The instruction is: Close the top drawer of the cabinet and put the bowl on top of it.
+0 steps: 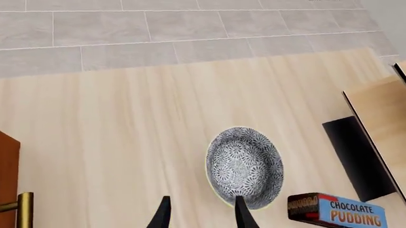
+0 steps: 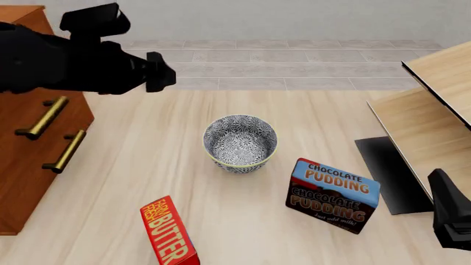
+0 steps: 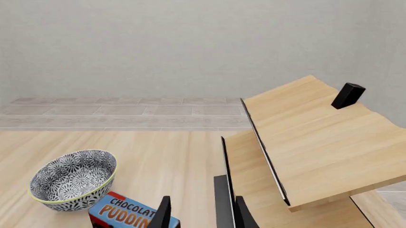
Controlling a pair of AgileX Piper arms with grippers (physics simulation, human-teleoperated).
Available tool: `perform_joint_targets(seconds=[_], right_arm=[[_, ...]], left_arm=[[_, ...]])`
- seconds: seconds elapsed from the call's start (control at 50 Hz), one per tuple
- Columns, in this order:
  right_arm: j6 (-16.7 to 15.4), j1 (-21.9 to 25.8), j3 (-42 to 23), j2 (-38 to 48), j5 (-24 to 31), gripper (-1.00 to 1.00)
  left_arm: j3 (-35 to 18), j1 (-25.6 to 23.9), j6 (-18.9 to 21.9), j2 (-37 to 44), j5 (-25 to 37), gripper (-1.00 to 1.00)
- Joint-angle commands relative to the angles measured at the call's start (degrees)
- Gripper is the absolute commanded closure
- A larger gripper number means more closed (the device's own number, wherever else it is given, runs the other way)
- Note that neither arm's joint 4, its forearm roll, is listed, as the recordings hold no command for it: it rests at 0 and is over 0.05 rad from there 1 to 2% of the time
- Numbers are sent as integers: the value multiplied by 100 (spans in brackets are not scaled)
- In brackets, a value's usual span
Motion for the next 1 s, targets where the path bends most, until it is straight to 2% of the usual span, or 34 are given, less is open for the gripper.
perform_joint_targets(seconds=[0.02, 0.16, 0.24, 1.0], right_arm=[[-1, 0, 5, -6, -1, -100], [0, 0, 5, -5, 0, -100], [0, 0, 5, -5, 0, -100], [0, 1, 5, -5, 0, -100]], left_arm=[[-48, 17, -141, 288, -192, -100], [23, 87, -199, 454, -378, -100], [82, 80, -404, 594, -524, -100], [112, 124, -542, 1290, -1056, -100]])
